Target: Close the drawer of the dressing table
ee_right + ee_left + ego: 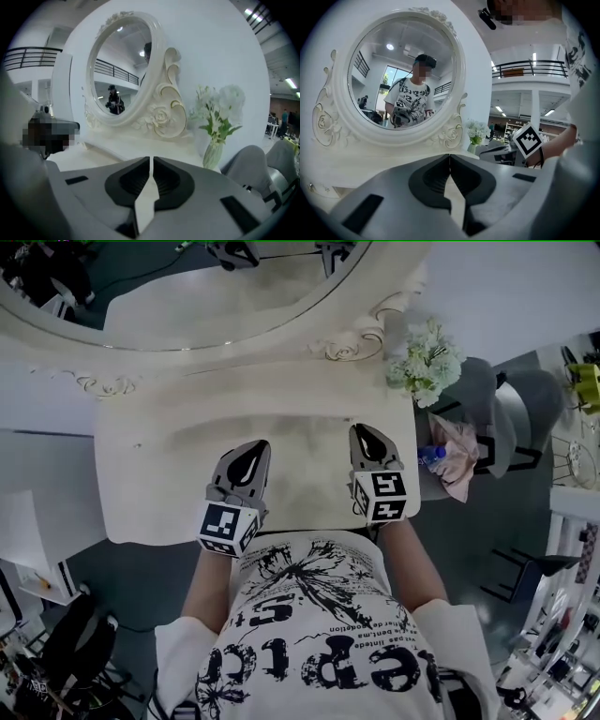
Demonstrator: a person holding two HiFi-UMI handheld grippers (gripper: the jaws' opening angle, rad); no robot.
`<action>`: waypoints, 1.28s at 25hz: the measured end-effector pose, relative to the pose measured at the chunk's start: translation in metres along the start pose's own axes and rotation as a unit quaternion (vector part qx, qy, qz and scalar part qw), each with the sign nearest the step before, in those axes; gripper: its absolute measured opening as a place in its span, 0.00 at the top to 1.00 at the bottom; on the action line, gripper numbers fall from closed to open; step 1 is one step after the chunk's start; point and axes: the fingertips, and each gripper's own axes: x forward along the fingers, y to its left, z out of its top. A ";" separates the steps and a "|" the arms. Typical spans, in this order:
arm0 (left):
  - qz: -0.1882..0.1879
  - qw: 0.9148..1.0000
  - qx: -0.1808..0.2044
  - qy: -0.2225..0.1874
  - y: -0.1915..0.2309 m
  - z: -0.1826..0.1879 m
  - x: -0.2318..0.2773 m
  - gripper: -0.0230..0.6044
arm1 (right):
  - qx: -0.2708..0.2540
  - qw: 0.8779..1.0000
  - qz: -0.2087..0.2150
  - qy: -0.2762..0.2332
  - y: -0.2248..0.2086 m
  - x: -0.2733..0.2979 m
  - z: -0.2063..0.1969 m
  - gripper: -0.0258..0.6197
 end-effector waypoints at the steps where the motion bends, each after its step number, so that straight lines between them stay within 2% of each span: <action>1: 0.000 1.000 -0.010 -0.008 0.001 0.006 -0.002 0.93 | -0.001 1.000 0.000 -0.019 0.002 -0.006 0.012 0.91; 4: 0.011 0.999 -0.035 -0.040 0.010 0.030 -0.012 0.93 | -0.024 0.997 -0.003 -0.074 0.010 -0.023 0.047 0.93; 8: 0.040 0.998 -0.002 -0.057 0.023 0.057 -0.024 0.93 | -0.042 0.989 0.017 -0.137 0.027 -0.040 0.090 0.93; 14: 0.055 0.994 0.022 -0.087 0.027 0.084 -0.043 0.93 | -0.054 0.977 0.065 -0.197 0.061 -0.056 0.132 0.94; 18: 0.061 0.993 0.032 -0.099 0.026 0.093 -0.048 0.93 | -0.088 0.970 0.088 -0.210 0.078 -0.060 0.144 0.94; 24: 0.061 0.992 0.046 -0.105 0.023 0.098 -0.049 0.93 | -0.075 0.968 0.108 -0.212 0.084 -0.065 0.146 0.94; 32: 0.059 0.992 0.050 -0.103 0.019 0.096 -0.050 0.93 | -0.067 0.971 0.099 -0.206 0.084 -0.067 0.136 0.94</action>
